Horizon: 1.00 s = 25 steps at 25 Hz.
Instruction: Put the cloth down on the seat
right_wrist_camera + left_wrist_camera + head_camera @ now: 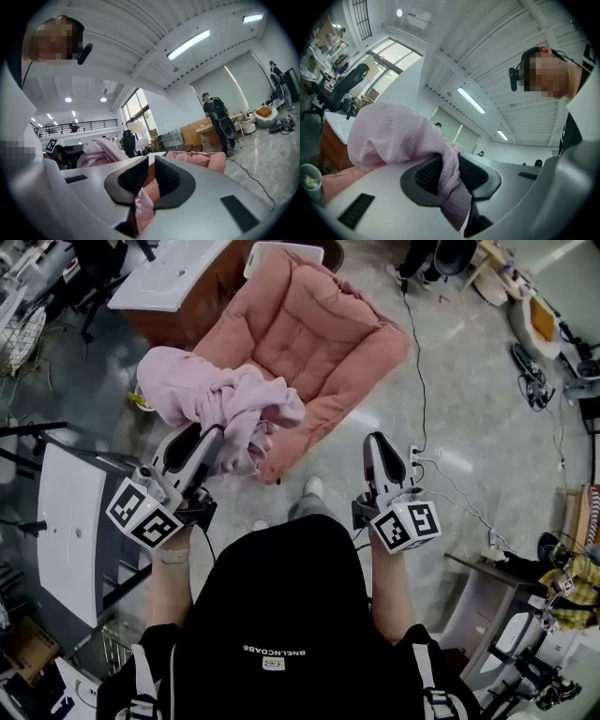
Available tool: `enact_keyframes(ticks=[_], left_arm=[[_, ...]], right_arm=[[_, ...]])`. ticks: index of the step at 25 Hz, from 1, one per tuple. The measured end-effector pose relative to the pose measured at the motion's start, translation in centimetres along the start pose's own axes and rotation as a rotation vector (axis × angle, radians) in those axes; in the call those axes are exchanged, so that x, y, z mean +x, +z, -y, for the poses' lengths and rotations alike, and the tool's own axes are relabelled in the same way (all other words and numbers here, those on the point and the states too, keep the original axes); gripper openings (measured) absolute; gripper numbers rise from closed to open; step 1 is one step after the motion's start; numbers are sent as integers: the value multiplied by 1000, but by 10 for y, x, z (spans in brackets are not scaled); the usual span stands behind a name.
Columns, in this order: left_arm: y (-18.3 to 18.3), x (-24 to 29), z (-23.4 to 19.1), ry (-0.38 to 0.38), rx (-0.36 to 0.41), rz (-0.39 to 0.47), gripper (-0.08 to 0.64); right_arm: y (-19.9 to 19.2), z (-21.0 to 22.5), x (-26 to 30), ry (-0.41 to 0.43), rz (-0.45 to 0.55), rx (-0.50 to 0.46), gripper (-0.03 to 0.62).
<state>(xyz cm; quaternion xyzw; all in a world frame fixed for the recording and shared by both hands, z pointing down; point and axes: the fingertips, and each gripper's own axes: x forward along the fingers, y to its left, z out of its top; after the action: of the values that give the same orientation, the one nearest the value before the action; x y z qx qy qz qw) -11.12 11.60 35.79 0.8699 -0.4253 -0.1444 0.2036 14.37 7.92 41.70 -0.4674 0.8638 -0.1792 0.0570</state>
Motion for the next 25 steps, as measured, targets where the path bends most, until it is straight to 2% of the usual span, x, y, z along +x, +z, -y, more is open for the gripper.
enact_keyframes(ticks=[14,25], left_arm=[[16,60,-16,242,27,69,115],[16,76,-22,408,45,125,117]], right_arm=[[37,64,91,218,-69,27,58],[46,102,122,338,-120,52,58]])
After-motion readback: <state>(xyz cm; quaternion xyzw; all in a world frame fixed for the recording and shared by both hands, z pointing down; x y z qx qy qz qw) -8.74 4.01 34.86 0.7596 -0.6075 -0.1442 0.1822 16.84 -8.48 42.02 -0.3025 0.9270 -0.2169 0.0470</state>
